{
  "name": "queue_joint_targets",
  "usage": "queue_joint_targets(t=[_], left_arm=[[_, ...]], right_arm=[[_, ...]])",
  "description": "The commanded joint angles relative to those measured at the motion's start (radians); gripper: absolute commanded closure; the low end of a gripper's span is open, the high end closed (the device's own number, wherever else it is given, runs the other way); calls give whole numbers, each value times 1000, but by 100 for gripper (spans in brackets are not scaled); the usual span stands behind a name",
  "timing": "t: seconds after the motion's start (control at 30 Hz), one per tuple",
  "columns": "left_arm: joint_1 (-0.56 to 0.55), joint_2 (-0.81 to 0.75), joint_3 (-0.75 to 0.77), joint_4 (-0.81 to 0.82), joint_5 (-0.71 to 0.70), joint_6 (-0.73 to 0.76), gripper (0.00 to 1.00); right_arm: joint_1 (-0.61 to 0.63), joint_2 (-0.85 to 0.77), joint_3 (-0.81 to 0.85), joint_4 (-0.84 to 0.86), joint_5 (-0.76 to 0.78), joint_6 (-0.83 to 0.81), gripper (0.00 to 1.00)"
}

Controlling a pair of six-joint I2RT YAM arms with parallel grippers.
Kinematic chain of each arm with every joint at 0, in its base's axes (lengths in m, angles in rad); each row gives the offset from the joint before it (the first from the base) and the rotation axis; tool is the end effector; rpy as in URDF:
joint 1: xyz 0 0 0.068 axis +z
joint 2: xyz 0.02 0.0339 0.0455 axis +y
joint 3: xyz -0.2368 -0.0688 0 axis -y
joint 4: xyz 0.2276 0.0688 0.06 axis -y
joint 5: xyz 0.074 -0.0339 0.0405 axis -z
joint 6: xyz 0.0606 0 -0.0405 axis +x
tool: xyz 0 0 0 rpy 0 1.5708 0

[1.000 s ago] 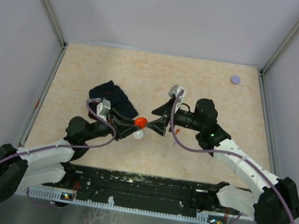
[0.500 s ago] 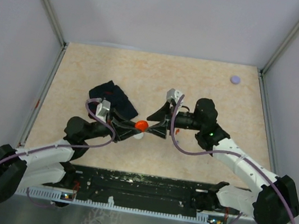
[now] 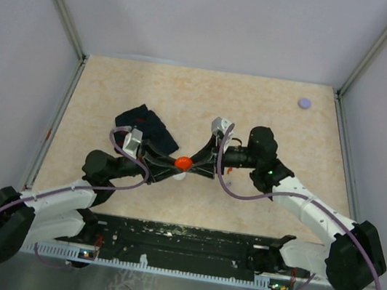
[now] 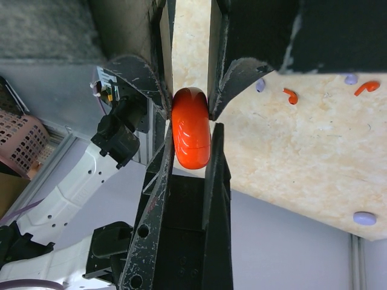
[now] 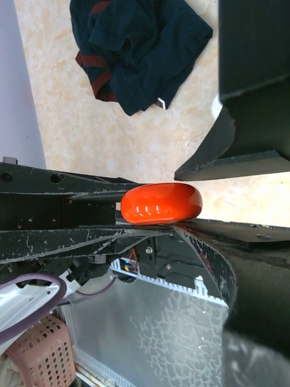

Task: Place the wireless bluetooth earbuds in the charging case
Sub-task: Pick up the charging case at the center of the board.

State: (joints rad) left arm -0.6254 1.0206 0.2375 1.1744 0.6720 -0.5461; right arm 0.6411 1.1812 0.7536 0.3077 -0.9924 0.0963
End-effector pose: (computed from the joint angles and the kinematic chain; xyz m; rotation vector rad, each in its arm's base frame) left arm 0.1498 -0.1547 0.2436 0.6967 1.2149 -1.3870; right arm 0.1848 0.2012 0.2800 -1.2085 1.3780 1.3625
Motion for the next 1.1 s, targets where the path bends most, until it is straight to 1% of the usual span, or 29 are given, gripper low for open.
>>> queue_joint_targets(t=[0.0, 0.07, 0.23, 0.33, 0.47, 0.57, 0.8, 0.93, 1.07], left_arm=[[7, -3, 33, 30, 33, 1, 98], [7, -6, 34, 11, 34, 11, 96], [7, -31, 52, -86, 44, 47, 82], [6, -57, 65, -162, 39, 79, 75], [7, -80, 83, -236, 48, 110, 61], [7, -89, 101, -285, 58, 129, 54], [7, -93, 141, -379, 97, 161, 47], [7, -89, 157, -411, 107, 184, 46], [6, -84, 175, -462, 114, 214, 47]], right_arm=[[6, -7, 32, 45, -28, -35, 71], [6, -10, 42, 12, -26, -54, 80], [6, -13, 91, -147, -11, -140, 100], [6, -16, 121, -226, 5, -186, 100], [7, -12, 169, -337, 17, -242, 100], [6, 0, 211, -437, 32, -302, 100], [9, 39, 302, -627, 67, -401, 100], [20, 62, 341, -702, 66, -442, 100], [46, 87, 378, -771, 99, -476, 100]])
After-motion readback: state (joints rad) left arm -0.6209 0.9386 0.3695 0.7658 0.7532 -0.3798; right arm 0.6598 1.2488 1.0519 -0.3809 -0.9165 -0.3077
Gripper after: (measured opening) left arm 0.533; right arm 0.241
